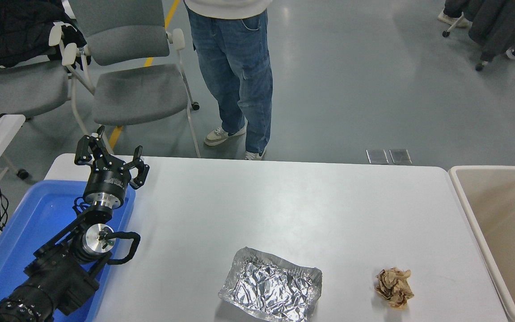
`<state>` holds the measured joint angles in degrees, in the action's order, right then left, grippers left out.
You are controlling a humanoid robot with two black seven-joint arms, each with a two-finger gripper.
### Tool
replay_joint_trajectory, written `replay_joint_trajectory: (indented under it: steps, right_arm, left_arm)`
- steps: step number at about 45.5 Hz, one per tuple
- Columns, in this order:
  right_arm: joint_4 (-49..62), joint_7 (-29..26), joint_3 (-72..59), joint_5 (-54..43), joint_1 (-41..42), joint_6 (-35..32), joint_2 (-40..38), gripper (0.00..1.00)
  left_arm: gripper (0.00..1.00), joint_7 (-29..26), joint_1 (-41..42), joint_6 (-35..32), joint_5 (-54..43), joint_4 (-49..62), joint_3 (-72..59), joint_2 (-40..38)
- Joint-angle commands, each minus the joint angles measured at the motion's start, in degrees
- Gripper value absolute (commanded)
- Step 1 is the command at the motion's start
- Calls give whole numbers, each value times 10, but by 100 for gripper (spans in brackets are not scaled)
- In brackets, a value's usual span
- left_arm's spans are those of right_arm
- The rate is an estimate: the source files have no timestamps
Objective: Dispose of the paper cup in the dustbin
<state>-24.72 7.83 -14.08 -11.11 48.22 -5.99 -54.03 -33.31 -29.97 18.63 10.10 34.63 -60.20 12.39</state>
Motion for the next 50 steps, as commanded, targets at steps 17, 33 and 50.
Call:
replay_joint_trajectory:
  steps: [17, 33, 50]
  right_arm:
    - [274, -8, 103, 49, -116, 61, 219, 0]
    - [274, -10, 101, 49, -132, 145, 246, 0]
    - [270, -11, 101, 48, -130, 141, 247, 0]
  left_arm:
    - [100, 0, 0, 1, 0, 0, 0, 0]
    - [100, 0, 0, 1, 0, 0, 0, 0]
    - [100, 0, 0, 0, 0, 0, 0, 0]
